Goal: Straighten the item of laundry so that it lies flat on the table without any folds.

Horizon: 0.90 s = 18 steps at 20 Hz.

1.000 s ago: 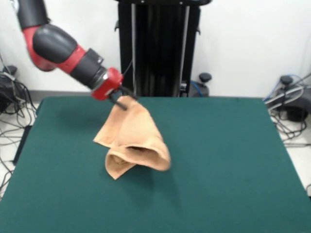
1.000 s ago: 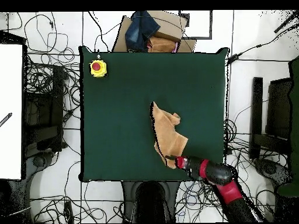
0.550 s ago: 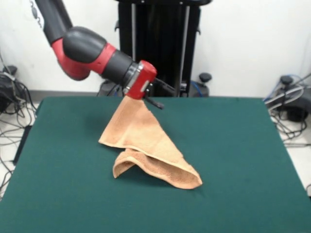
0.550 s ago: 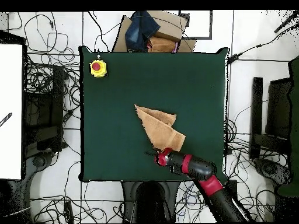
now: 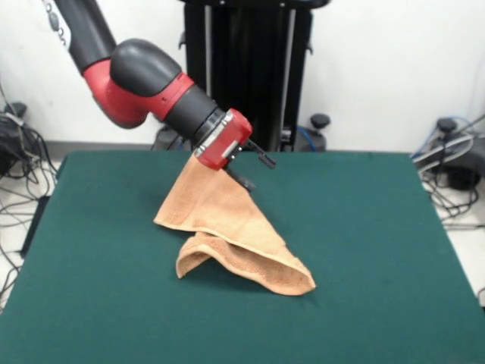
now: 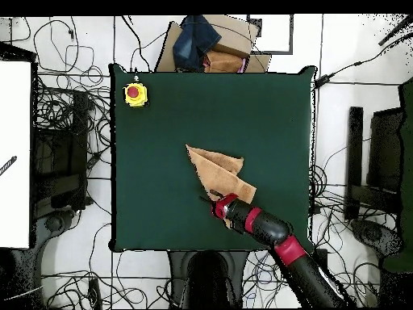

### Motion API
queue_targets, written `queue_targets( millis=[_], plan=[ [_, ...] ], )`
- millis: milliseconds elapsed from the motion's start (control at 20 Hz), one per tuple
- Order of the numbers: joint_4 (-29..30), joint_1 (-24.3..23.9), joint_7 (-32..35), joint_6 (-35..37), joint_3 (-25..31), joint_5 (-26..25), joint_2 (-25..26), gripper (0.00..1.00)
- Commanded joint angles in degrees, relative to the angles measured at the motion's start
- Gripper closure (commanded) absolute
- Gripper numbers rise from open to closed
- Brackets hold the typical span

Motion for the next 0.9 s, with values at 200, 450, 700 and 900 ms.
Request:
queue_targets(
  millis=[200, 450, 700, 900],
  plan=[
    [-8.8, 6.8, 0.3, -3.8, 2.7, -2.3, -3.9, 0.0],
    [-9.4, 6.9, -1.6, -3.0, 3.1, -1.9, -4.1, 0.0],
    [-10.4, 7.1, -1.1, -1.3, 2.2, -0.3, -4.5, 0.0],
    [-12.5, 6.8, -2.5, 0.8, 2.3, 1.1, -3.4, 0.0]
  ],
)
